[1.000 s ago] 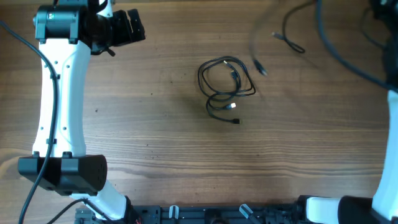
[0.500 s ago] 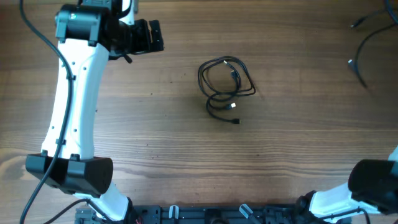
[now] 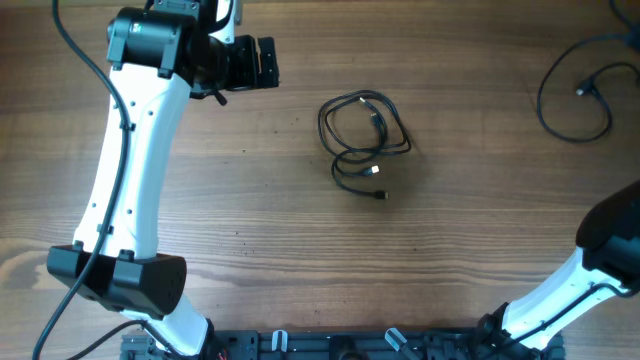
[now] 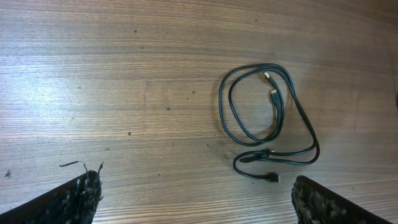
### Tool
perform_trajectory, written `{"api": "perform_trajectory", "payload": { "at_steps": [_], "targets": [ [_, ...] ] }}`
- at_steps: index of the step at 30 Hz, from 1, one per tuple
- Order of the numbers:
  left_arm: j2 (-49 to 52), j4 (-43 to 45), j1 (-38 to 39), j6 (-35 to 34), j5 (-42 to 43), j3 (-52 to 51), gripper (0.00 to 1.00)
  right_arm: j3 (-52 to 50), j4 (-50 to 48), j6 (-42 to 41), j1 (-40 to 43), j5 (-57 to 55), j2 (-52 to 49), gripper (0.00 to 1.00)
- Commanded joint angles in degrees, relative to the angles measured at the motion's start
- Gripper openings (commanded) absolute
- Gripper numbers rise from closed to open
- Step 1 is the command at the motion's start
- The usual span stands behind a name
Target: Untangle cables
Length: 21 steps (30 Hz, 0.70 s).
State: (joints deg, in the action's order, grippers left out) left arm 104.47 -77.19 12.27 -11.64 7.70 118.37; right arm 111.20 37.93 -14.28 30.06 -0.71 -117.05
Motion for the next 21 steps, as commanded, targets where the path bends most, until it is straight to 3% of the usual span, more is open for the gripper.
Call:
{"api": "perform_trajectory", "payload": {
  "at_steps": [1, 9, 15, 17, 21],
  "targets": [
    [0.57, -0.09, 0.61, 0.28, -0.50, 0.79, 1.00, 0.92, 0.79, -4.59, 0.02, 0.11, 0.66, 1.00],
    [0.57, 0.87, 0.74, 0.26, -0.46, 0.79, 1.00, 2.60, 2.51, -6.69, 0.00, 13.77, 11.72, 1.00],
    [0.68, 3.43, 0.76, 0.31, 8.35, 0.79, 1.00, 2.60, 7.34, -6.05, 0.00, 29.92, 20.72, 1.00],
    [0.90, 3.21, 0.76, 0.31, 8.33, 0.76, 0.85, 2.60, 8.66, -3.21, -0.11, 37.79, 21.57, 0.99],
    [1.92, 0.92, 1.09, 0.28, 8.35, -0.07, 0.79, 2.58, 15.10, 2.60, -2.75, 45.11, 21.59, 0.93]
  ]
}}
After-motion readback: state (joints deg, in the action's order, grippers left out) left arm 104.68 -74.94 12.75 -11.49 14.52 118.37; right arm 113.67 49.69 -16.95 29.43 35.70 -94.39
